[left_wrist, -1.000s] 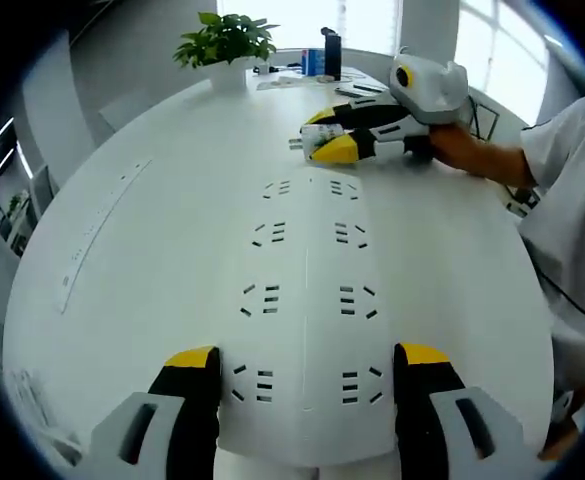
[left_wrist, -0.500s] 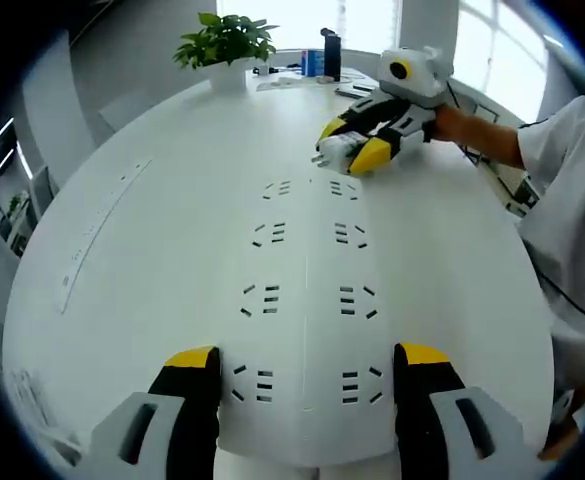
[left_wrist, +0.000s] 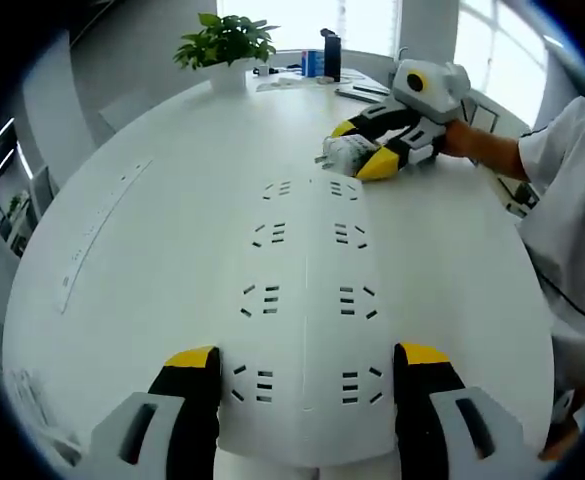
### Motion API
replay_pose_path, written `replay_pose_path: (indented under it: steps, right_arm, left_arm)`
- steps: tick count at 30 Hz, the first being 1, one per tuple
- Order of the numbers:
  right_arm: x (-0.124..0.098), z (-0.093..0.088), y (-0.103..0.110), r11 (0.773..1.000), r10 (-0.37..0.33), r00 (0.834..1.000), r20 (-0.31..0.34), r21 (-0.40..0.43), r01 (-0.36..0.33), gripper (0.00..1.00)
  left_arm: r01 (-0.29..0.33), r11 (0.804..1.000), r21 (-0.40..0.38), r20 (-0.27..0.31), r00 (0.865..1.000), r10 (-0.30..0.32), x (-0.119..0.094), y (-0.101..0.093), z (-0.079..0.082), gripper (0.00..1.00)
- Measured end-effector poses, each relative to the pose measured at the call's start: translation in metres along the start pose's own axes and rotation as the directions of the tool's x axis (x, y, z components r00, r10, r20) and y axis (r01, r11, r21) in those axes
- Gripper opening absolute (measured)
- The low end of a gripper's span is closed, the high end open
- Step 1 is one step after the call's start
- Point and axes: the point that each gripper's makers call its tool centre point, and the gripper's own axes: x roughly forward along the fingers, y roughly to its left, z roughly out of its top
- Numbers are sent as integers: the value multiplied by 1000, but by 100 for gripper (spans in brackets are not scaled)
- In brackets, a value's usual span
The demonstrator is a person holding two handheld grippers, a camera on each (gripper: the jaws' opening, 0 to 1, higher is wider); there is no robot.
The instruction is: Straighten the power strip on the desk, plug the charger into it
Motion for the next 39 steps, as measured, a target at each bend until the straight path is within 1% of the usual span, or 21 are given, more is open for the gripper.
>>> replay_pose_path:
  steps: [4, 5, 7, 10, 12, 13, 15, 16, 17, 18, 19, 20, 21, 23, 25, 28, 30, 33, 36, 39]
  right_arm:
    - [-1, 1, -1, 1000, 5, 1000, 12, 7, -5, 27]
    - [-1, 2, -2, 1000, 7, 1000, 10, 22, -7, 27]
    - [-3, 4, -1, 997, 19, 1000, -15, 71, -18, 27]
    - [-9, 20, 4, 991, 65, 995, -74, 122, -56, 26]
    - [-15, 42, 7, 988, 87, 993, -79, 137, -76, 26]
    - [-17, 52, 12, 983, 115, 990, -83, 154, -102, 26]
    - [-19, 66, 24, 964, 190, 974, -122, 209, -162, 26]
    - [-19, 65, 32, 951, 251, 950, -184, 231, -207, 26]
    - [-17, 60, 42, 933, 322, 905, -278, 254, -254, 26]
    - [-11, 61, 44, 924, 345, 890, -299, 274, -266, 26]
    - [-7, 60, 46, 914, 362, 878, -314, 304, -269, 26]
    - [-4, 58, 47, 909, 379, 859, -343, 313, -275, 26]
    - [-1, 57, 47, 908, 382, 849, -365, 319, -272, 26]
    - [3, 55, 47, 905, 392, 833, -391, 326, -273, 26]
    - [8, 55, 44, 902, 396, 827, -400, 339, -268, 26]
    - [8, 56, 46, 898, 403, 819, -410, 350, -266, 26]
    - [7, 53, 49, 893, 414, 802, -431, 365, -265, 26]
    - [6, 47, 53, 890, 421, 786, -453, 376, -260, 26]
    - [6, 44, 51, 899, 404, 783, -474, 361, -246, 26]
    - [6, 44, 49, 897, 406, 781, -475, 373, -238, 26]
  left_arm:
    - [0, 1000, 0, -1, 1000, 0, 0, 0, 0, 71]
    - [0, 1000, 0, -1, 1000, 0, 0, 0, 0, 71]
    - [0, 1000, 0, -2, 1000, 0, 0, 0, 0, 71]
    - [-2, 1000, -3, -6, 1000, 2, 1, -1, 1, 71]
    - [-3, 1000, -2, -9, 1000, 3, 1, 0, 1, 71]
    - [-3, 1000, -3, -9, 1000, 3, 1, 0, 1, 71]
    - [-2, 1000, -2, -8, 1000, 2, 1, 0, 1, 71]
    - [-2, 1000, -2, -8, 1000, 2, 1, 0, 1, 71]
    - [-2, 1000, -2, -9, 1000, 2, 1, -1, 1, 71]
    - [-2, 1000, -2, -8, 1000, 2, 1, -1, 1, 71]
    - [-1, 1000, -1, -7, 1000, 1, 1, -1, 1, 71]
    - [-1, 1000, -1, -6, 1000, 1, 1, -1, 1, 71]
    - [-1, 1000, -1, -6, 1000, 1, 1, -1, 1, 71]
    - [-1, 1000, 0, -6, 1000, 1, 1, -1, 1, 71]
    - [0, 1000, 1, -3, 1000, 0, 1, -1, 1, 71]
    - [2, 1000, 2, 1, 1000, -2, 0, -1, 1, 71]
    - [2, 1000, 3, -2, 1000, -2, 0, -1, 1, 71]
    - [2, 1000, 4, -1, 1000, -2, 0, 0, 1, 71]
    - [3, 1000, 5, 1, 1000, -3, 1, 0, 2, 71]
    - [3, 1000, 5, 1, 1000, -3, 1, 0, 2, 71]
